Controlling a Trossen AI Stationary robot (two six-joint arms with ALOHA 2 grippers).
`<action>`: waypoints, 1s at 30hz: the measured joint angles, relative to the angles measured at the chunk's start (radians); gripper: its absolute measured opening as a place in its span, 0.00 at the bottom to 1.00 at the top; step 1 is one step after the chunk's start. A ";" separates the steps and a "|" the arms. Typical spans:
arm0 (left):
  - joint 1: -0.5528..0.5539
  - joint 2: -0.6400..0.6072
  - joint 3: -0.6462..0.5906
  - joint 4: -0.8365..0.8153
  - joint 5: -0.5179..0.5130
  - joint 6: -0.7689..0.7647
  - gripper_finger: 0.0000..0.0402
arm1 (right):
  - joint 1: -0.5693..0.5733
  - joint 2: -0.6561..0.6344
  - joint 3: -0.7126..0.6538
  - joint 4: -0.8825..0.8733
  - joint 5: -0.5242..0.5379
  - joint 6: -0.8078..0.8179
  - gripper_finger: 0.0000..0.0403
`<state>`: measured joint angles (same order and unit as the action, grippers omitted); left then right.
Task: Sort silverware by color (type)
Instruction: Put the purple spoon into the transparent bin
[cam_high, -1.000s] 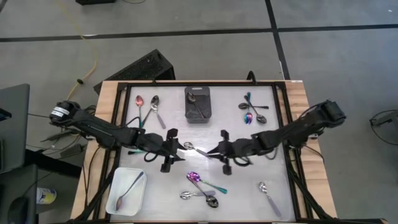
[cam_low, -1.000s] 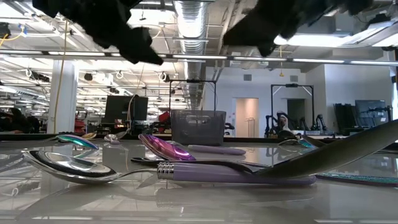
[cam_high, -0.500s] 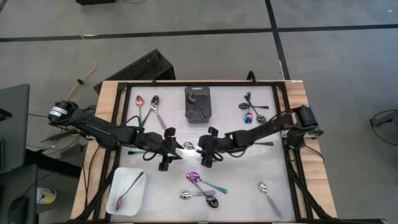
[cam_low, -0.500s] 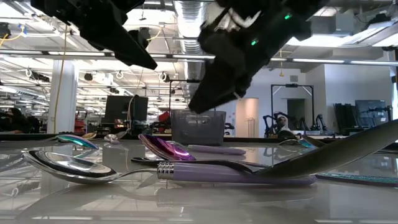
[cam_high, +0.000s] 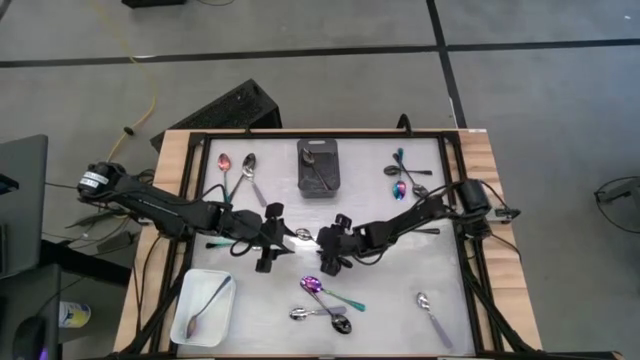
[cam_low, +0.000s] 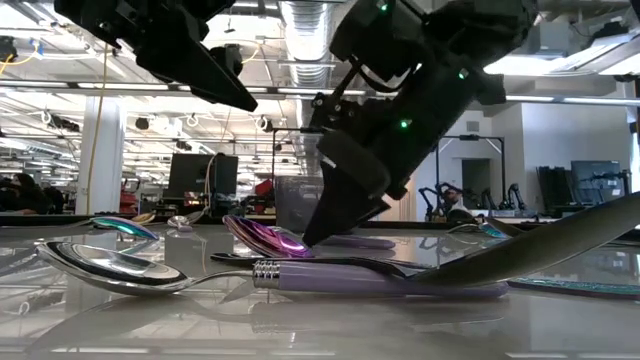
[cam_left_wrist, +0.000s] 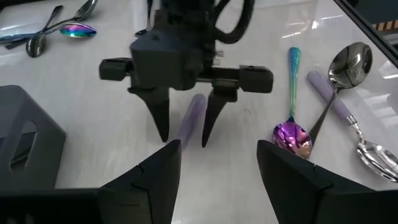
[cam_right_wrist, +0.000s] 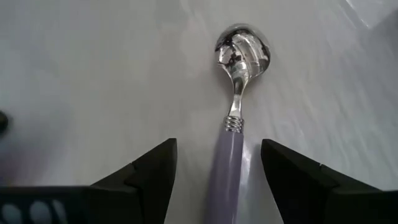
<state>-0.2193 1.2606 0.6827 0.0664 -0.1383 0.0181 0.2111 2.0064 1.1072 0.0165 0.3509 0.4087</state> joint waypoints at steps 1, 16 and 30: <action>0.002 0.000 0.000 0.000 0.000 0.000 0.49 | 0.001 0.007 0.001 0.002 0.020 0.011 0.64; 0.018 -0.018 0.000 -0.038 0.032 0.000 0.49 | 0.035 0.007 0.001 -0.065 0.095 0.002 0.16; 0.020 -0.182 -0.116 -0.003 0.021 -0.068 0.49 | 0.032 -0.094 -0.005 -0.193 0.170 -0.024 0.05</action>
<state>-0.1994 1.0789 0.5664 0.0630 -0.1171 -0.0502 0.2431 1.9127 1.1027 -0.1762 0.5213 0.3850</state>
